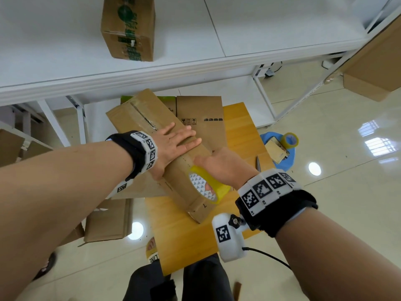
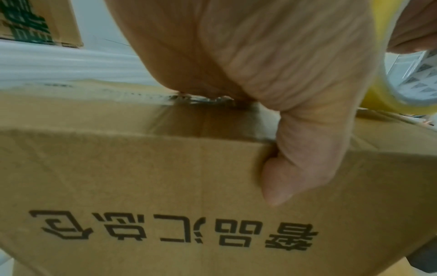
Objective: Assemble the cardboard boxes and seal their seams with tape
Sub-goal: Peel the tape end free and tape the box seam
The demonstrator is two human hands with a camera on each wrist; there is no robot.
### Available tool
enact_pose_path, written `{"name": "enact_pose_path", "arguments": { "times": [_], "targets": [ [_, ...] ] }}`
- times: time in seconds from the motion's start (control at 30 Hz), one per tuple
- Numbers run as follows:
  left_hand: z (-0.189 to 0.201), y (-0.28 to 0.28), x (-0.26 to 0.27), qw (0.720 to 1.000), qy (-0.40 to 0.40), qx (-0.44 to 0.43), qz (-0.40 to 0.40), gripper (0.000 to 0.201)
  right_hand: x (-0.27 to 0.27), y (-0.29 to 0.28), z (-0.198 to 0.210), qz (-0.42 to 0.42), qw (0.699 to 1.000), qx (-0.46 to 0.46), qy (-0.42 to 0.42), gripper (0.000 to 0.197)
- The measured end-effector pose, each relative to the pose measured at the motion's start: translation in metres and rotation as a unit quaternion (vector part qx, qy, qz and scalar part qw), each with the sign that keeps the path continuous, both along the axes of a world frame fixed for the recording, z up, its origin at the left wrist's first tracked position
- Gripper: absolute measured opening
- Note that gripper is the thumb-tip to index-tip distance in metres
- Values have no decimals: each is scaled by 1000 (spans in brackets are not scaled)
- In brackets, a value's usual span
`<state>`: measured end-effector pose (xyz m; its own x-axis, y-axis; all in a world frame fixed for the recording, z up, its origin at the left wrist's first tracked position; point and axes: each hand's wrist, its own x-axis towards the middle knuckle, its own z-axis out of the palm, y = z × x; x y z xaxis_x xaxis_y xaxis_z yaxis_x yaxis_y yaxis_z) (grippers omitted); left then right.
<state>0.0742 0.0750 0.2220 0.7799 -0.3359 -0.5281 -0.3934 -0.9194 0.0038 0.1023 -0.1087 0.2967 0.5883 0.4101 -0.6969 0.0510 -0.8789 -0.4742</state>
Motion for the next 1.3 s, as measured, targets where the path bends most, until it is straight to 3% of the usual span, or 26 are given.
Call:
{"name": "enact_pose_path", "arguments": {
  "times": [0.17, 0.33, 0.5, 0.7, 1.0, 1.17, 1.3],
  "targets": [
    [-4, -1, -2, 1000, -8, -11, 10, 149, -4, 0, 1, -46, 999, -11, 5, 31],
    [-4, 0, -2, 999, -3, -28, 20, 149, -4, -9, 0, -29, 995, -85, 54, 25],
    [-3, -1, -5, 999, -1, -34, 24, 149, -4, -16, -8, 13, 989, -128, 73, 50],
    [-1, -3, -9, 999, 5, -25, 31, 147, -6, -21, -9, 51, 980, -175, 76, 66],
    [-2, -5, -7, 999, 8, -31, 40, 149, 0, -21, -11, 70, 979, -188, 27, 55],
    [-2, -8, -10, 999, 8, -28, 42, 147, -6, -27, -14, 59, 973, -215, 66, 65],
    [-2, -8, -13, 998, 10, -32, 44, 146, -4, -26, -12, 36, 973, -212, 88, 62]
  ]
}}
